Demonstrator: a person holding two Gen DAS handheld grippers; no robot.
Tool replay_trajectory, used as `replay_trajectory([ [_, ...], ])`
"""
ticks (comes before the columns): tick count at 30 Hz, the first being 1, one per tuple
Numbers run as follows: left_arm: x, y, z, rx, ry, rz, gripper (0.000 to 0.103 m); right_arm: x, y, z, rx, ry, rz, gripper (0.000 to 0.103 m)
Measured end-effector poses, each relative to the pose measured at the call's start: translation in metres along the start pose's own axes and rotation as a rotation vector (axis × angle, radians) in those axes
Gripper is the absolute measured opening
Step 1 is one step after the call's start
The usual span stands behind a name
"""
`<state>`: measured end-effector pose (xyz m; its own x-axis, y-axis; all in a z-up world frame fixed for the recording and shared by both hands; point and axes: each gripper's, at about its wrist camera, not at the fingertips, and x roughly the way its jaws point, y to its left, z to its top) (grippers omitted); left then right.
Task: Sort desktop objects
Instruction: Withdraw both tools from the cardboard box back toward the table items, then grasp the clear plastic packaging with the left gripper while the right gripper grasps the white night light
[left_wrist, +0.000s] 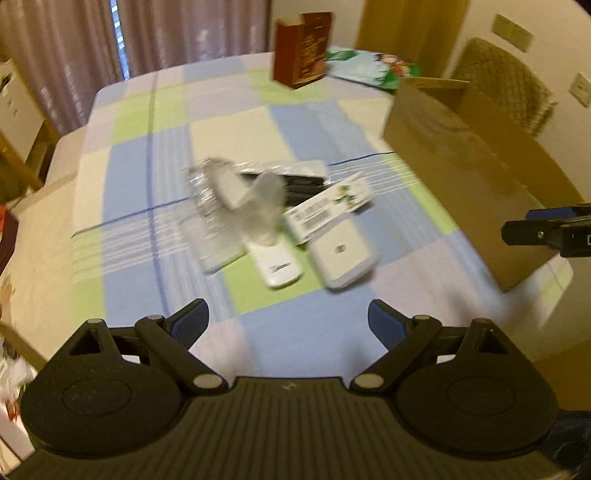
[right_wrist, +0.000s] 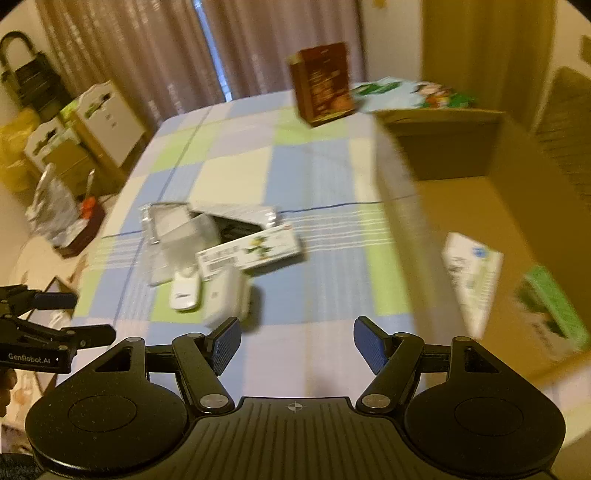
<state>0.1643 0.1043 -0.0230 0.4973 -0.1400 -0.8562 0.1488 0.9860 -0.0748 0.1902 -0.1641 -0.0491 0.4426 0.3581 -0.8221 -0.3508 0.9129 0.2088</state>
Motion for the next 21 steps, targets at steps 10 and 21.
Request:
replay_trajectory([
  [10,0.011,0.035,0.001,-0.068,0.019,0.049,0.090,0.091,0.026,0.014,-0.018,0.108,0.146,0.071],
  [21,0.024,0.068,0.009,-0.121,0.035,0.086,0.090,0.149,0.021,0.031,0.038,0.171,0.164,0.070],
])
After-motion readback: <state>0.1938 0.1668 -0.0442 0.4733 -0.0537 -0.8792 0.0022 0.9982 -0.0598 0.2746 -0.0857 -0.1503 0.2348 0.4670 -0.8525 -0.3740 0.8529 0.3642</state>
